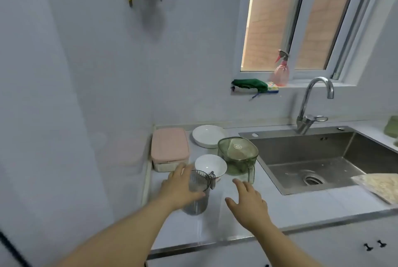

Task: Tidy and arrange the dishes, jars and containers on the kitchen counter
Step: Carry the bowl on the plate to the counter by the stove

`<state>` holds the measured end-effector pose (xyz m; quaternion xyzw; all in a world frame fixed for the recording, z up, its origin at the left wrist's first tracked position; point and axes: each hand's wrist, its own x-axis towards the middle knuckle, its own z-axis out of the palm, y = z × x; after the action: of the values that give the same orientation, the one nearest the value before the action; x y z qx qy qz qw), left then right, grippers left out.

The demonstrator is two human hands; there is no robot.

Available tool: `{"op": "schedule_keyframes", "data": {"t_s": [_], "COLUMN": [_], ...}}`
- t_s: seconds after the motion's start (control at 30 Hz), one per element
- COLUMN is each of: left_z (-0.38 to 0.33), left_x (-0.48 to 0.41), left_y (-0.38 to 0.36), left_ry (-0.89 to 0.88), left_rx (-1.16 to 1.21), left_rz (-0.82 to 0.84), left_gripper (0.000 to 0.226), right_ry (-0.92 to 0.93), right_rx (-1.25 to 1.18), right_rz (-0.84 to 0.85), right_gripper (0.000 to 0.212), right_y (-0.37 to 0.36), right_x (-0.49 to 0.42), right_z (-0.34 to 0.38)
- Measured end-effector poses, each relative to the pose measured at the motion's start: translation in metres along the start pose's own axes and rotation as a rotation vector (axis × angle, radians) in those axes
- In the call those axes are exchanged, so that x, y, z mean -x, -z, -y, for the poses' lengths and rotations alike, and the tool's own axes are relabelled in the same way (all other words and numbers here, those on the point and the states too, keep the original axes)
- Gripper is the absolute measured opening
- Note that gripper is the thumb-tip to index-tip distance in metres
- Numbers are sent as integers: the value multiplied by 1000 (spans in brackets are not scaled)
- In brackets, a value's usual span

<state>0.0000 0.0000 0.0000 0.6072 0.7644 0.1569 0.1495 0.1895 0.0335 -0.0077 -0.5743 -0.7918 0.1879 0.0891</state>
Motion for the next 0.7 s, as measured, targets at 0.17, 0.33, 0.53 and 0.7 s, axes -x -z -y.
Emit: {"op": "schedule_keyframes", "data": {"t_s": [0.17,0.33,0.53,0.7], "left_z": [-1,-1,-1,7], "left_x": [-14,-27,-34,-34], "left_y": [-8,-8,-3,-8], "left_ry": [28,74,75,93], "left_rx": [4,50,-30,-184], "left_rz": [94,78,127,121], "left_gripper": [99,98,94,88], "right_ry": [-19,-16,15,31], "right_rx": [-32,-47,-94,-147], "right_rz": [44,75,129,178], "right_gripper": [60,59,58,58], "right_y": [-5,-4,-4,-9], "right_x": [-19,-34,-40,-44], "right_z": [-1,-8,-21,-24]}}
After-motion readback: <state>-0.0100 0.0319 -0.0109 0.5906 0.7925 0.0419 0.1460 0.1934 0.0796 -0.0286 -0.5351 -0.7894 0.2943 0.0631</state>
